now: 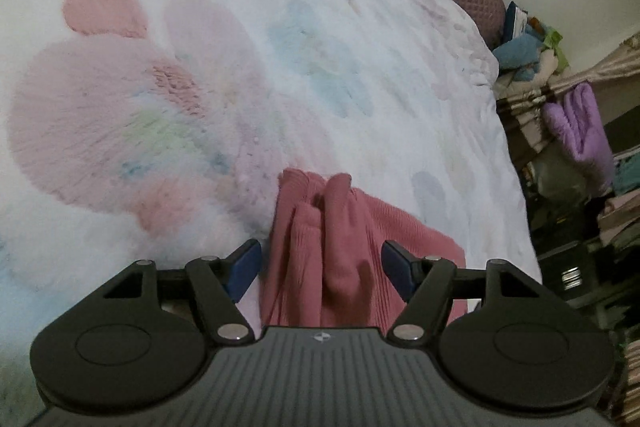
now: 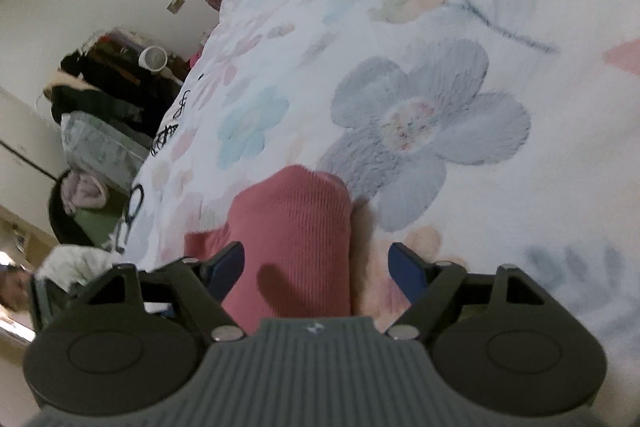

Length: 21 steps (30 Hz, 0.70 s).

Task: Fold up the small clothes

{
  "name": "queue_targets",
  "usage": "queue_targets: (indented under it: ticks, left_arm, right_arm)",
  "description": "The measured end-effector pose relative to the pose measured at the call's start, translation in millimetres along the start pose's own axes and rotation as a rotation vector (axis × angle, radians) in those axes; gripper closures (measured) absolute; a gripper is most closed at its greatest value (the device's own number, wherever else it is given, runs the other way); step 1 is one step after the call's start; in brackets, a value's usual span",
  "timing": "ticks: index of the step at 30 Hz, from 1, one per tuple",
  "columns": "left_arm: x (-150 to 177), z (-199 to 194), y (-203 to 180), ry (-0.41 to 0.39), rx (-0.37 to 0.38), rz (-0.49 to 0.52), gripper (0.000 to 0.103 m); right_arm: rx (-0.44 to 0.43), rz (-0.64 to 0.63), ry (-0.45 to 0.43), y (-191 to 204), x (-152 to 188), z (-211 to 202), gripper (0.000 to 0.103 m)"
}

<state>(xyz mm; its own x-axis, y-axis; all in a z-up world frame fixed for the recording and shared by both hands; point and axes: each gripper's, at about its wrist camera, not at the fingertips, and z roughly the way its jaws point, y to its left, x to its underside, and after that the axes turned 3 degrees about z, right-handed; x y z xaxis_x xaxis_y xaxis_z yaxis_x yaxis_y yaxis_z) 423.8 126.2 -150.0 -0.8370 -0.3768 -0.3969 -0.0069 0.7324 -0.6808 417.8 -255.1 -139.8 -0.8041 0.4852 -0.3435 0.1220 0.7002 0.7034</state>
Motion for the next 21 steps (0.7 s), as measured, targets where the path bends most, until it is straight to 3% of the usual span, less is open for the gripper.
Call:
queue_targets:
  ticks: [3, 5, 8, 11, 13, 21]
  left_arm:
    - [-4, 8, 8, 0.002, 0.024, -0.014, 0.031]
    - [-7, 13, 11, 0.003, 0.035, -0.023, 0.046]
    - [-9, 18, 14, 0.011, 0.050, -0.028, 0.069]
    - [-7, 14, 13, 0.000, 0.057, -0.022, 0.080]
    - [-5, 5, 8, -0.017, 0.060, 0.000, 0.082]
    - [10, -63, -43, -0.150, 0.088, 0.112, 0.083]
  right_arm:
    - [-0.029, 0.054, 0.024, -8, -12, 17, 0.035]
    - [-0.051, 0.083, 0.045, -13, -18, 29, 0.036]
    - [-0.081, 0.113, 0.073, -16, -22, 43, 0.051]
    - [-0.080, 0.098, 0.075, -14, -23, 47, 0.063]
    - [-0.077, 0.081, 0.067, -10, -22, 42, 0.071]
    - [-0.113, -0.074, -0.017, 36, -15, -17, 0.075]
